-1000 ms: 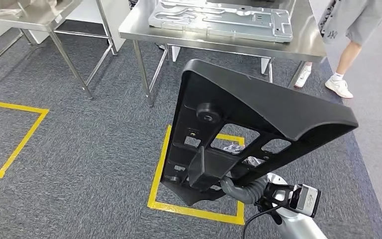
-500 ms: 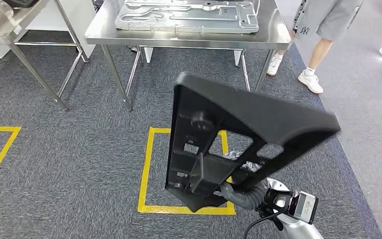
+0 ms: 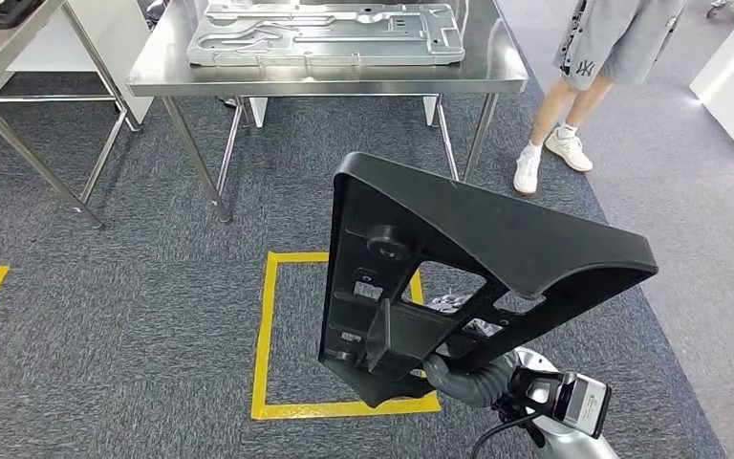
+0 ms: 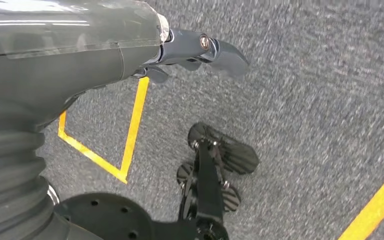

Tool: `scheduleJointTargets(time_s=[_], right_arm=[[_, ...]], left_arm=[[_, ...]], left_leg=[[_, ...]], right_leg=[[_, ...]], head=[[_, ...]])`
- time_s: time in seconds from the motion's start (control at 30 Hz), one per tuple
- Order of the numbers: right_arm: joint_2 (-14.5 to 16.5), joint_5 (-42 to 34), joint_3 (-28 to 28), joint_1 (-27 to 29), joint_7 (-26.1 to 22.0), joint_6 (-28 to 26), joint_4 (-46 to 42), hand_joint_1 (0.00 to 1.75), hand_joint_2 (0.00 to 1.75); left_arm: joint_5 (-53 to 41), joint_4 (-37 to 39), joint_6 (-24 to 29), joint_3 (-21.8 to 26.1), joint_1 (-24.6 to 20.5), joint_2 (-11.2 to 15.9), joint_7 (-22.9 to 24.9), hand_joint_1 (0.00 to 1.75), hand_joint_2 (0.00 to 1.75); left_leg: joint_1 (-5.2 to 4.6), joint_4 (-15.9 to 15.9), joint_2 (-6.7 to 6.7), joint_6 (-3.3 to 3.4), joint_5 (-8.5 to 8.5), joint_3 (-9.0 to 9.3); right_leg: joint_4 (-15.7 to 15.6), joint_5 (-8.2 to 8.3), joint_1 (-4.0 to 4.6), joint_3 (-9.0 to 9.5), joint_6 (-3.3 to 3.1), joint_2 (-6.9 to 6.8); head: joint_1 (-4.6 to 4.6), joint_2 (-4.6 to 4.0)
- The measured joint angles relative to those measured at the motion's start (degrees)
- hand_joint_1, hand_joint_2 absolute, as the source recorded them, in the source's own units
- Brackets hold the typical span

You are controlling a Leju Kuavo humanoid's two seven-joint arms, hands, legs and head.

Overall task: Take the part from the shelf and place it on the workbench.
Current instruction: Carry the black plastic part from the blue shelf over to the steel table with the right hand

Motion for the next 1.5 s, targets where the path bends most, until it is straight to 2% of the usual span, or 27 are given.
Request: scheduleJointTargets(time_s=[0.1, 0.2, 0.23, 0.27, 0.3, 0.37, 0.4, 0.47, 0.6, 0.67, 0.73, 0.77, 0.8, 0.87, 0.9, 0.93, 1.03, 1.1, 1.17, 1.23, 1.27, 1.3, 1.33, 1.4, 1.43, 1.47, 1.5], right_arm=[[0.00, 0.22, -0.40, 0.13, -0.04, -0.06, -0.11, 1.66, 1.75], [0.00, 0.51, -0.79, 0.61, -0.14, -0.02, -0.17, 1.66, 1.75], [0.00, 0.60, -0.88, 0.89, -0.16, 0.01, -0.17, 1.66, 1.75], [0.00, 0.66, -0.99, 1.11, -0.18, 0.03, -0.17, 1.66, 1.75], [0.00, 0.71, -1.14, 1.26, -0.19, 0.05, -0.17, 1.66, 1.75], [0.00, 0.81, -1.50, 1.33, -0.19, 0.09, -0.23, 1.66, 1.75], [0.00, 0.87, -1.66, 1.35, -0.20, 0.08, -0.28, 1.66, 1.75], [0.00, 1.02, -1.96, 1.60, -0.25, -0.03, -0.44, 1.66, 1.75], [-0.13, 1.45, -2.61, 2.46, -0.40, -0.43, -0.96, 1.66, 1.75], [-0.13, 1.64, -2.75, 2.79, -0.45, -0.66, -1.14, 1.66, 1.75], [-0.13, 1.74, -2.86, 3.22, -0.46, -0.78, -1.15, 1.66, 1.75], [-0.13, 1.75, -2.93, 3.41, -0.47, -0.81, -1.15, 1.66, 1.75], [-0.13, 1.78, -3.01, 3.54, -0.47, -0.83, -1.15, 1.66, 1.75], [-0.13, 1.81, -3.09, 3.64, -0.48, -0.84, -1.16, 1.66, 1.75], [-0.13, 1.82, -3.13, 3.69, -0.48, -0.85, -1.18, 1.66, 1.75], [-0.13, 1.84, -3.15, 3.78, -0.48, -0.87, -1.21, 1.66, 1.75], [-0.14, 1.91, -3.26, 4.16, -0.49, -1.03, -1.40, 1.66, 1.75], [-0.20, 1.95, -3.45, 4.31, -0.50, -1.10, -1.62, 1.66, 1.75], [-0.29, 1.97, -3.62, 4.36, -0.50, -1.15, -1.75, 1.66, 1.75], [-0.39, 1.98, -3.69, 4.63, -0.50, -1.23, -1.75, 1.66, 1.75], [-0.45, 1.99, -3.72, 4.83, -0.50, -1.29, -1.75, 1.66, 1.75], [-0.50, 2.00, -3.75, 5.01, -0.50, -1.37, -1.74, 1.66, 1.75], [-0.53, 2.01, -3.77, 5.14, -0.50, -1.45, -1.74, 1.66, 1.75], [-0.56, 2.07, -3.78, 5.37, -0.50, -1.62, -1.74, 1.66, 1.75], [-0.56, 2.14, -3.79, 5.49, -0.50, -1.72, -1.73, 1.66, 1.75], [-0.57, 2.20, -3.81, 5.61, -0.50, -1.79, -1.75, 1.66, 1.75], [-0.57, 2.24, -3.85, 5.71, -0.50, -1.85, -1.80, 1.66, 1.75]], left_arm=[[0.00, 0.00, -0.32, 0.00, -0.05, 0.04, -0.13, 0.00, 1.75], [-0.09, 0.00, -0.71, -0.01, -0.05, 0.08, -0.45, 0.00, 1.75], [-0.15, 0.00, -0.79, -0.02, -0.02, 0.10, -0.57, 0.00, 1.75], [-0.20, 0.00, -0.84, -0.04, 0.01, 0.11, -0.67, 0.00, 1.75], [-0.27, 0.00, -0.87, -0.05, 0.05, 0.13, -0.74, 0.00, 1.75], [-0.40, 0.00, -0.93, -0.11, 0.09, 0.14, -0.84, 0.00, 1.75], [-0.50, 0.00, -0.96, -0.13, 0.06, 0.15, -0.89, 0.00, 1.75], [-0.67, 0.00, -0.99, -0.17, 0.00, 0.24, -0.96, 0.00, 1.75], [-0.79, 0.02, -1.11, -0.22, -0.11, 0.41, -1.07, 0.00, 1.75], [-0.82, 0.05, -1.15, -0.24, -0.16, 0.44, -1.12, 0.00, 1.75], [-0.83, 0.07, -1.16, -0.24, -0.04, 0.48, -1.14, 0.00, 1.75], [-0.84, 0.08, -1.16, -0.24, 0.08, 0.50, -1.17, 0.00, 1.75], [-0.85, 0.08, -1.16, -0.24, 0.19, 0.51, -1.21, 0.00, 1.75], [-0.89, 0.09, -1.18, -0.24, 0.30, 0.60, -1.31, 0.00, 1.75], [-0.92, 0.09, -1.19, -0.25, 0.29, 0.68, -1.36, 0.00, 1.75], [-0.96, 0.09, -1.19, -0.25, 0.23, 0.79, -1.41, 0.00, 1.75], [-1.01, 0.09, -1.19, -0.26, 0.18, 1.03, -1.61, 0.00, 1.75], [-1.01, 0.09, -1.20, -0.26, 0.28, 1.09, -1.71, 0.00, 1.75], [-1.01, 0.10, -1.21, -0.26, 0.25, 1.09, -1.76, 0.00, 1.75], [-1.01, 0.11, -1.24, -0.26, 0.20, 1.09, -1.78, 0.00, 1.75], [-1.01, 0.11, -1.26, -0.26, 0.23, 1.09, -1.79, 0.00, 1.75], [-1.01, 0.11, -1.28, -0.26, 0.29, 1.09, -1.79, 0.00, 1.75], [-1.01, 0.11, -1.30, -0.26, 0.34, 1.09, -1.79, 0.00, 1.75], [-1.01, 0.11, -1.35, -0.26, 0.34, 1.10, -1.79, 0.00, 1.75], [-1.01, 0.11, -1.39, -0.26, 0.27, 1.10, -1.81, 0.00, 1.75], [-1.01, 0.11, -1.42, -0.26, 0.19, 1.11, -1.83, 0.00, 1.75], [-1.00, 0.11, -1.44, -0.26, 0.11, 1.11, -1.85, 0.00, 1.75]], left_leg=[[0.32, -0.81, 0.12, 1.02, 0.33, 0.38], [0.31, -1.06, 0.23, 1.51, 0.28, 0.53], [0.29, -1.04, 0.24, 1.52, 0.19, 0.58], [0.28, -1.00, 0.24, 1.46, 0.06, 0.69], [0.30, -0.94, 0.24, 1.34, -0.13, 0.89], [0.35, -0.81, 0.23, 0.93, -0.70, 1.51], [0.27, -0.67, 0.22, 0.61, -1.05, 1.75], [0.10, -0.57, 0.24, -0.04, -1.59, 1.98], [0.39, 0.93, 0.36, -1.33, -3.11, 2.11], [0.53, 7.30, 0.30, -1.63, -5.63, -0.93], [0.56, 15.44, 0.29, -1.77, -7.96, -6.10], [0.55, 17.44, 0.28, -1.73, -7.68, -7.92], [0.53, 17.05, 0.27, -1.58, -6.11, -8.57], [0.36, 10.19, 0.24, -0.92, -0.59, -6.71], [0.12, 6.53, 0.22, -0.49, 1.33, -5.25], [-0.14, 3.63, 0.23, -0.07, 2.24, -3.96], [-0.56, 0.70, 0.20, 0.86, 1.47, -2.32], [-0.30, -0.59, 0.13, 1.32, 1.31, -1.05], [-0.10, -1.49, 0.08, 1.66, 0.92, 0.44], [-0.10, -1.67, 0.06, 1.83, 0.07, 1.53], [-0.09, -1.67, 0.03, 1.79, -0.49, 2.19], [-0.06, -1.67, 0.01, 1.69, -1.09, 2.97], [-0.01, -1.67, -0.02, 1.52, -1.74, 3.90], [0.05, -1.58, -0.02, 1.06, -3.19, 5.73], [0.03, -1.54, -0.07, 0.71, -3.89, 6.37], [0.02, -1.61, -0.08, 0.32, -4.54, 6.78], [0.00, -1.44, -0.10, -0.10, -4.87, 7.18]], right_leg=[[1.94, -1.36, -0.15, -0.85, 0.99, -0.32], [12.51, -6.40, -0.53, -6.28, 1.76, -0.57], [15.71, -7.30, -0.71, -8.10, 1.96, -0.60], [16.88, -7.01, -0.88, -8.96, 2.11, -0.65], [15.67, -5.56, -1.03, -8.61, 2.21, -0.75], [7.96, -1.24, -1.28, -5.07, 2.24, -1.19], [4.24, 0.14, -1.22, -3.28, 2.09, -1.40], [0.83, 0.58, -0.98, -1.64, 1.45, -1.53], [0.20, -0.31, -0.78, -0.43, -0.38, -1.12], [-0.02, -0.99, -0.72, 0.66, -1.12, -1.12], [-0.02, -1.83, -0.42, 1.54, -1.47, -1.01], [-0.01, -2.29, -0.28, 2.09, -1.52, -0.87], [-0.01, -2.79, -0.17, 2.76, -1.52, -0.71], [-0.04, -3.96, -0.04, 4.39, -1.39, -0.49], [-0.10, -4.53, 0.03, 5.07, -1.21, -0.46], [-0.21, -4.97, 0.02, 5.54, -0.94, -0.41], [-0.54, -4.95, -0.07, 6.15, 0.07, -0.42], [1.25, -4.61, -0.10, 5.71, 0.60, -0.55], [6.61, -5.84, -0.27, 2.51, 0.96, -0.61], [13.24, -8.48, -0.55, -2.71, 1.38, -0.63], [15.08, -9.36, -0.73, -4.88, 1.61, -0.66], [15.08, -9.23, -0.90, -6.10, 1.80, -0.71], [13.31, -7.83, -1.08, -6.39, 1.92, -0.79], [6.51, -1.89, -1.38, -5.17, 2.00, -1.11], [3.76, 0.25, -1.35, -4.54, 1.80, -1.31], [2.06, 1.71, -1.23, -4.13, 1.51, -1.45], [1.51, 1.95, -1.10, -4.01, 1.12, -1.44]], head=[[0.00, 0.00], [0.00, 0.00], [0.00, 0.00], [0.00, 0.00], [0.00, 0.00], [0.00, 0.00], [0.00, 0.00], [0.00, 0.00], [-0.01, 0.00], [-0.02, 0.00], [-0.02, 0.00], [-0.02, 0.00], [-0.02, 0.00], [-0.02, 0.00], [-0.02, 0.00], [-0.02, 0.00], [-0.01, 0.00], [0.00, 0.00], [0.00, 0.00], [0.00, 0.00], [0.00, 0.00], [0.00, 0.00], [0.00, 0.00], [0.00, 0.00], [0.02, 0.00], [0.03, 0.00], [0.03, 0.00]])
